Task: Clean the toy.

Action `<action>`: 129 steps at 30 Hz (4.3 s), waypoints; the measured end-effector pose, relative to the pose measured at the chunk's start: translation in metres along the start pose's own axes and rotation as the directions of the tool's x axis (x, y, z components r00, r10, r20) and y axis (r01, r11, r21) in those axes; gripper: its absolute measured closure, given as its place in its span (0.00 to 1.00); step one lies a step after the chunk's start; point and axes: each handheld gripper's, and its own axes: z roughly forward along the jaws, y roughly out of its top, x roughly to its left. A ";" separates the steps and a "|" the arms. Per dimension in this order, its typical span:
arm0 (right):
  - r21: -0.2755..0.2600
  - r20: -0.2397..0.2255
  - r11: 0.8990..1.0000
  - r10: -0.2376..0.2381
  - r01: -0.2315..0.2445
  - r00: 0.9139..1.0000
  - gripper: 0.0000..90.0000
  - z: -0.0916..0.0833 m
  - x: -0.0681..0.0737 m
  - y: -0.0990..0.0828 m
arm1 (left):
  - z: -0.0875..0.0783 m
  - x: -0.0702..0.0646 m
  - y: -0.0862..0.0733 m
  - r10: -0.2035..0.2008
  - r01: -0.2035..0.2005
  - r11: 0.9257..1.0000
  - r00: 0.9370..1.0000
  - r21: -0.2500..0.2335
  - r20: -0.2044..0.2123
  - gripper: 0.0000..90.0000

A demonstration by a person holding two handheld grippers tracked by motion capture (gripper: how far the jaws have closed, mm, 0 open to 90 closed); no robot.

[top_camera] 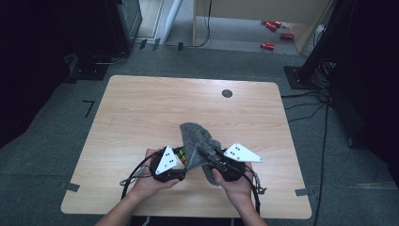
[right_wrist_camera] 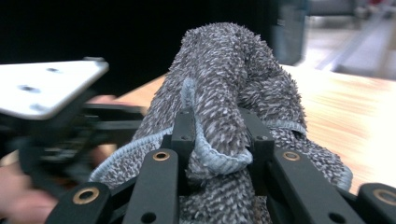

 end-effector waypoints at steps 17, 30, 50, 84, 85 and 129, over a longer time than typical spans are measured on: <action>0.003 0.029 1.000 -0.006 0.006 1.000 0.80 -0.002 -0.007 -0.001 | 0.000 0.000 -0.002 -0.001 0.001 1.000 1.000 0.002 0.006 0.39; -0.011 0.107 0.997 0.076 -0.075 0.991 0.80 -0.005 -0.027 -0.006 | -0.011 0.004 0.002 -0.021 0.025 0.993 0.999 -0.113 0.034 0.39; -0.037 -0.056 0.987 0.155 -0.157 0.986 0.80 0.000 -0.030 -0.013 | -0.019 0.017 -0.001 -0.101 0.111 0.978 0.993 -0.176 0.064 0.39; 0.130 0.083 0.976 0.165 -0.175 0.983 0.79 0.016 -0.050 -0.037 | -0.025 0.030 -0.001 -0.175 0.182 0.966 0.983 -0.181 0.059 0.39; 0.130 0.106 0.975 0.167 -0.180 0.980 0.80 0.014 -0.054 -0.037 | -0.025 0.030 -0.001 -0.178 0.185 0.966 0.982 -0.180 0.057 0.39; 0.091 0.010 0.988 0.124 -0.124 0.992 0.20 0.025 -0.006 -0.020 | -0.003 0.006 -0.005 -0.058 0.056 0.997 0.998 -0.052 -0.031 0.39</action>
